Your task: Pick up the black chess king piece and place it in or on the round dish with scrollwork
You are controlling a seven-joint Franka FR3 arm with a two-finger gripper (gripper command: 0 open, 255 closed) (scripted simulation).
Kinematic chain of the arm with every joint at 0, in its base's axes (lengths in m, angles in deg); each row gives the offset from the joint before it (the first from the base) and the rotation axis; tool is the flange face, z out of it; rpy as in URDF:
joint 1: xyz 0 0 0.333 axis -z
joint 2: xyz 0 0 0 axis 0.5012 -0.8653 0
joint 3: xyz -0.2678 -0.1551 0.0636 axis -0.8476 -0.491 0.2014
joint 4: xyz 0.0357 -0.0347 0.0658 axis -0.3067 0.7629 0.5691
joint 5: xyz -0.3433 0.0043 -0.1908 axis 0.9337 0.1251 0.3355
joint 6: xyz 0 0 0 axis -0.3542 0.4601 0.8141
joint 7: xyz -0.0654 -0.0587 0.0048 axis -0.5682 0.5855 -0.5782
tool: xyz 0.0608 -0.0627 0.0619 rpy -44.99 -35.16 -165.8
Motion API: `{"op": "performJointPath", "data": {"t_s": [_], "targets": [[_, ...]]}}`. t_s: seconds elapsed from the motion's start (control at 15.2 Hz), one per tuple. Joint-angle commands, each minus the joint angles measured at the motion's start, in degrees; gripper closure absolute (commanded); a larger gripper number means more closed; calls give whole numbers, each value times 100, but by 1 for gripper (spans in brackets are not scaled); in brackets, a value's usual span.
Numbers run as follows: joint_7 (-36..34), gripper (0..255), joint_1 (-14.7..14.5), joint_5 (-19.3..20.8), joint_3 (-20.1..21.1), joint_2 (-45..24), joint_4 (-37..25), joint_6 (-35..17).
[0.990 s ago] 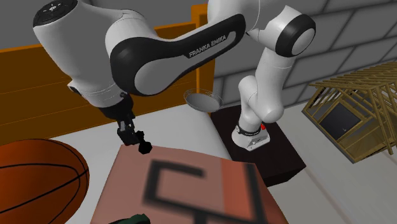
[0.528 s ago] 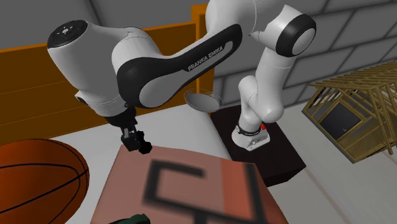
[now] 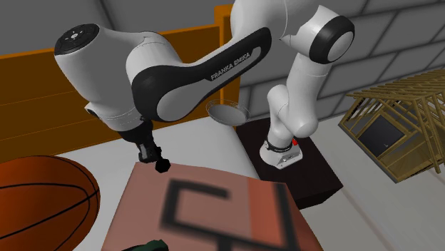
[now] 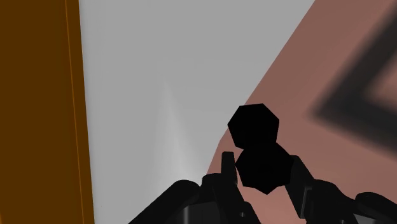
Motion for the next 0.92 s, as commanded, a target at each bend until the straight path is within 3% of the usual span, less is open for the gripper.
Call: {"op": "performJointPath", "data": {"t_s": [0.0, 0.46, 0.86], "targets": [[0, 255, 0, 0, 0, -1, 1, 0], [0, 255, 0, 0, 0, 0, 2, -1], [11, 255, -1, 5, 2, -49, -518, 471]]}}
